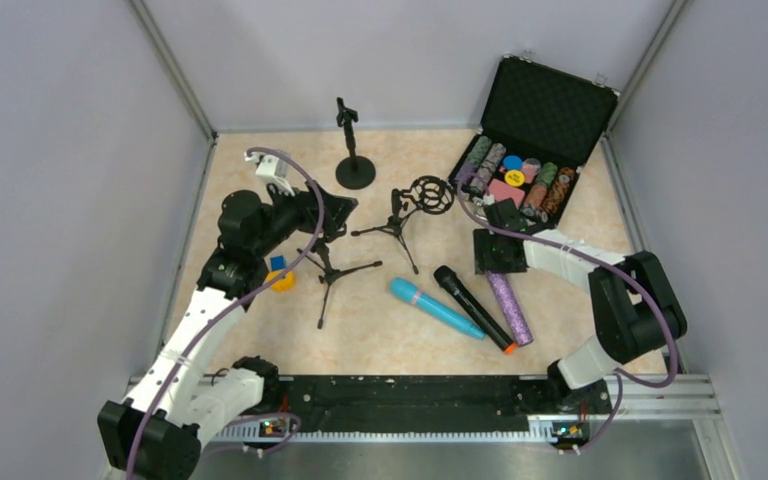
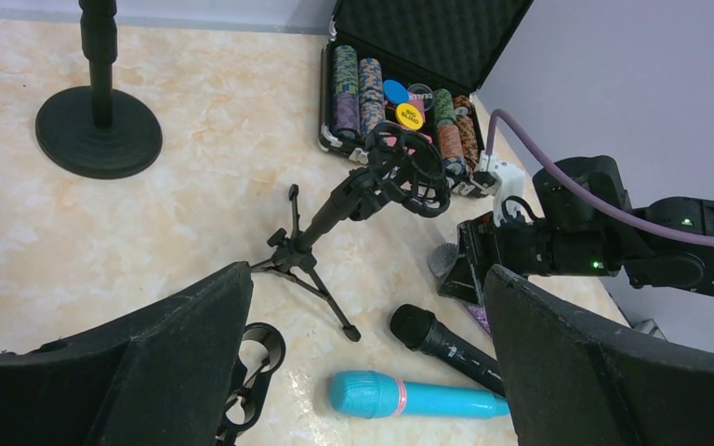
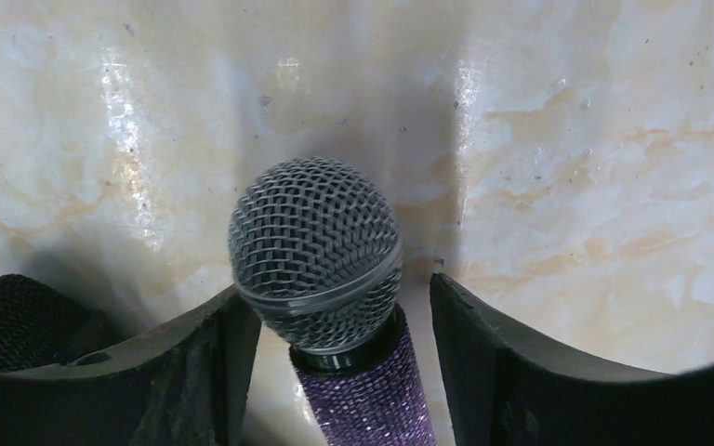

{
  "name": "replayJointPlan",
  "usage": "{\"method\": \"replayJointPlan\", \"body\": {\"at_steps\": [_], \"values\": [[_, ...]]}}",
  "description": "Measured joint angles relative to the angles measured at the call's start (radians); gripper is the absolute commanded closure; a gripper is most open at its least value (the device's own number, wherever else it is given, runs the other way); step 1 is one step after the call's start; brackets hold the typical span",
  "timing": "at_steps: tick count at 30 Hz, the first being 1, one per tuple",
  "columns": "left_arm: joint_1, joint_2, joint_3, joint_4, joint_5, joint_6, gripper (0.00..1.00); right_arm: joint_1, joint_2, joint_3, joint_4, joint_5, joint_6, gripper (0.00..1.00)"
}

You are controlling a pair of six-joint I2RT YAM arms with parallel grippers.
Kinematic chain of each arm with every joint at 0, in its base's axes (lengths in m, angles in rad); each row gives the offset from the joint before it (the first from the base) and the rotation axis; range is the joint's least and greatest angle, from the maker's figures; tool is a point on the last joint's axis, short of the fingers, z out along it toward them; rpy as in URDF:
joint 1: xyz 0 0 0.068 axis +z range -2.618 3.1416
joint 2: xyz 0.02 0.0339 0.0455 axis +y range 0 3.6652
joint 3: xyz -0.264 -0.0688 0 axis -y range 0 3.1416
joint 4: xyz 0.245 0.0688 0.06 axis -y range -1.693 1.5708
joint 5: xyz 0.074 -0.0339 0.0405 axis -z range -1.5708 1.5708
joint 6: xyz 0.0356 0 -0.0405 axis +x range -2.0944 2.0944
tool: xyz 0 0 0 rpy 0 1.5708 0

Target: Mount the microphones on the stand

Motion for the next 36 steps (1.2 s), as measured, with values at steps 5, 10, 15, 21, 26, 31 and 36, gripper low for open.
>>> {"method": "replayJointPlan", "body": {"at_steps": [5, 10, 15, 21, 26, 31, 36], "values": [[0.000, 0.004, -0.008, 0.001, 0.008, -0.001, 0.01, 0.002, 0.003, 0.025, 0.001, -0.007, -0.009, 0.57], [0.000, 0.008, -0.028, 0.001, 0.019, -0.005, 0.01, 0.002, 0.022, 0.068, 0.000, -0.006, -0.009, 0.61], [0.000, 0.010, -0.042, 0.002, 0.030, -0.013, 0.01, 0.002, 0.072, 0.126, 0.002, 0.008, -0.009, 0.57], [0.000, 0.017, -0.054, 0.009, 0.049, -0.031, 0.01, -0.005, 0.124, 0.181, 0.000, 0.011, -0.010, 0.23], [0.000, 0.024, -0.061, 0.011, 0.055, -0.041, 0.01, -0.006, 0.131, 0.205, -0.008, 0.023, -0.018, 0.18], [0.000, 0.024, -0.061, 0.012, 0.055, -0.043, 0.01, -0.006, 0.117, 0.205, -0.024, 0.032, -0.027, 0.18], [0.000, 0.024, -0.064, 0.013, 0.051, -0.045, 0.01, -0.006, 0.035, 0.187, -0.032, 0.029, -0.032, 0.18]]}}
